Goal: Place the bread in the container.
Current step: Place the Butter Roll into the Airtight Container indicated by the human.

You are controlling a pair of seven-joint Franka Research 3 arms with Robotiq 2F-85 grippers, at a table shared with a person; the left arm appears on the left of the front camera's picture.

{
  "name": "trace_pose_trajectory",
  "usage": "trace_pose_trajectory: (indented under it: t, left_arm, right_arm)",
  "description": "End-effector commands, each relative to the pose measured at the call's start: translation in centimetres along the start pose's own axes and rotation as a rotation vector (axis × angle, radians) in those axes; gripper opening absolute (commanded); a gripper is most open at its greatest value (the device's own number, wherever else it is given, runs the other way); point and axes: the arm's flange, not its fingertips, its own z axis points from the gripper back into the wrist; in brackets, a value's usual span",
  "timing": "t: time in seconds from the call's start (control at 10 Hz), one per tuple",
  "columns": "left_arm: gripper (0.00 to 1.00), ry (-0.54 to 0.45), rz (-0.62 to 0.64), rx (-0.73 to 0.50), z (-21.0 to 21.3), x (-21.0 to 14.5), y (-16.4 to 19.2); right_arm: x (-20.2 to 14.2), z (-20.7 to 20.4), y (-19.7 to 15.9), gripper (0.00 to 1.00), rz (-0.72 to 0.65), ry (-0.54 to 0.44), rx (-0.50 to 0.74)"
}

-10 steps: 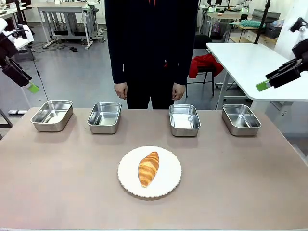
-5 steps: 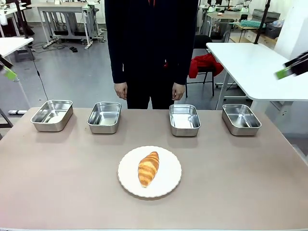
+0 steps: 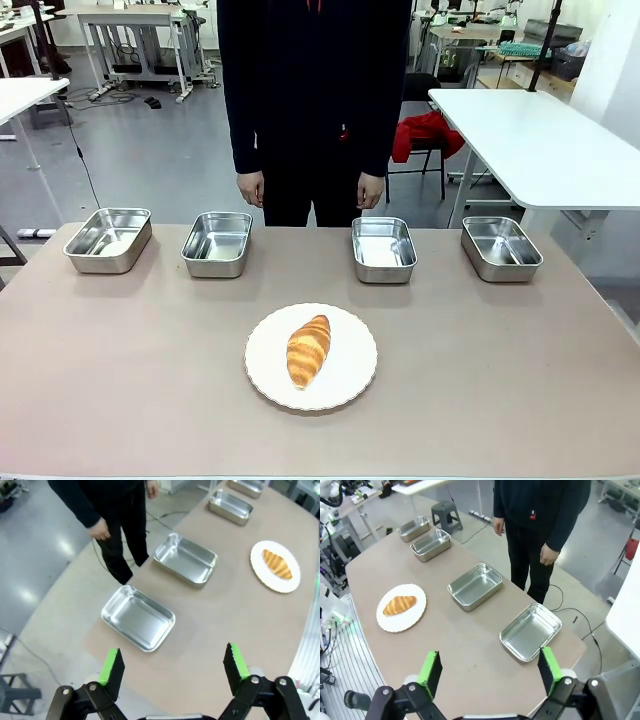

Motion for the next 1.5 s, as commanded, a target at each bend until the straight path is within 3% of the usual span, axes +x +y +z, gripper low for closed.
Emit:
trace_pose_trajectory:
  t: [0.0,0.4,1.4]
  left_arm:
    - [1.0,-0.061,-0.039,-0.009,1.0,-0.6,0.0]
    - [1.0,-0.128,-0.039,-0.031,2.1,-0.8,-0.2]
    - [1.0,-0.15,0.025,-0.023,2.8,-0.8,-1.2]
  right_arm:
    - [-0.3,0.3,-0.2,1.0,0.027,-0.027,0.021]
    - [-1.2,1.2,-0.2,1.0,0.025,-0.064,0.018]
    - [-1.2,1.5,0.1,1.0,0.024,-0.088,0.033]
